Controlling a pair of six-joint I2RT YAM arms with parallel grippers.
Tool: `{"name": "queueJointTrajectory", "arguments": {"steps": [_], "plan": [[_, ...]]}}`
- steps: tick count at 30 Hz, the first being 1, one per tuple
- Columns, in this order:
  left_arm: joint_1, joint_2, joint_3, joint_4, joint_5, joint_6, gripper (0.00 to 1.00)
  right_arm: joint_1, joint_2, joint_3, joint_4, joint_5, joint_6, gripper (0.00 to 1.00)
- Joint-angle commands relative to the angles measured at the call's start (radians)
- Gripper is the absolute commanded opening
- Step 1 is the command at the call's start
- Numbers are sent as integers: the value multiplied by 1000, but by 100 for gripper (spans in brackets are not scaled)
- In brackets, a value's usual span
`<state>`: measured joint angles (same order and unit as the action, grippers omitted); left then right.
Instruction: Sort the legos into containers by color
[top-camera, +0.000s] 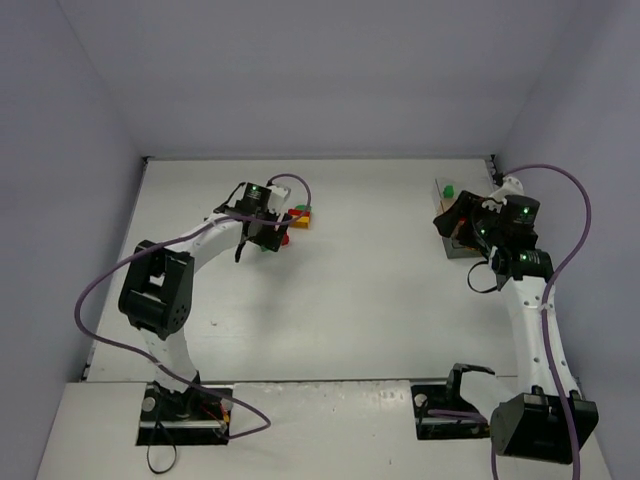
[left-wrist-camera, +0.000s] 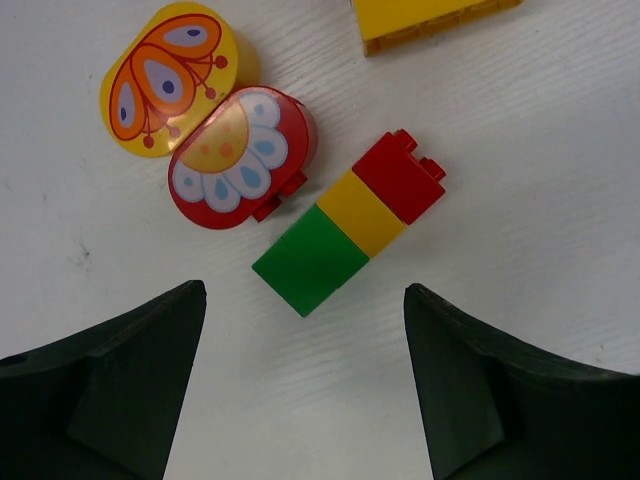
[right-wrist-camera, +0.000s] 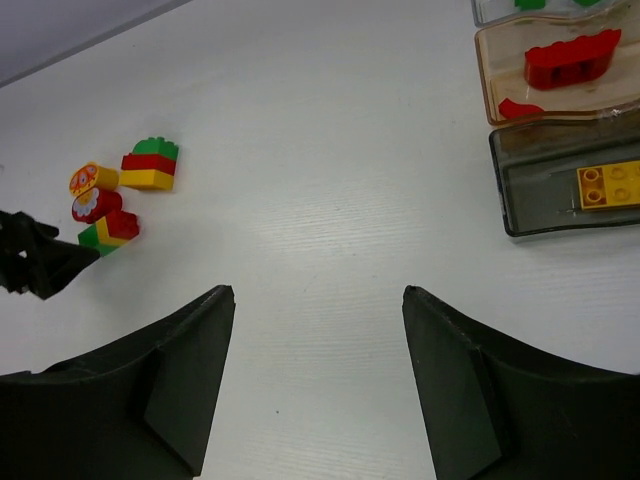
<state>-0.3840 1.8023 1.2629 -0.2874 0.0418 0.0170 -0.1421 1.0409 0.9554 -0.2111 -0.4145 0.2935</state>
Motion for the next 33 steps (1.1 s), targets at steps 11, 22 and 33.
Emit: {"name": "queueJointTrajectory", "arguments": {"steps": [11,22,33], "plan": [[14,132,147,1,105,43,58,21,-36,-33,42,-56,-11,65],[-6,97,104,5,145,38,50,27,-2,-40,56,-75,-10,65],[-6,180,205,-38,152,57,47,32,-10,-52,62,-92,-8,66]]}}
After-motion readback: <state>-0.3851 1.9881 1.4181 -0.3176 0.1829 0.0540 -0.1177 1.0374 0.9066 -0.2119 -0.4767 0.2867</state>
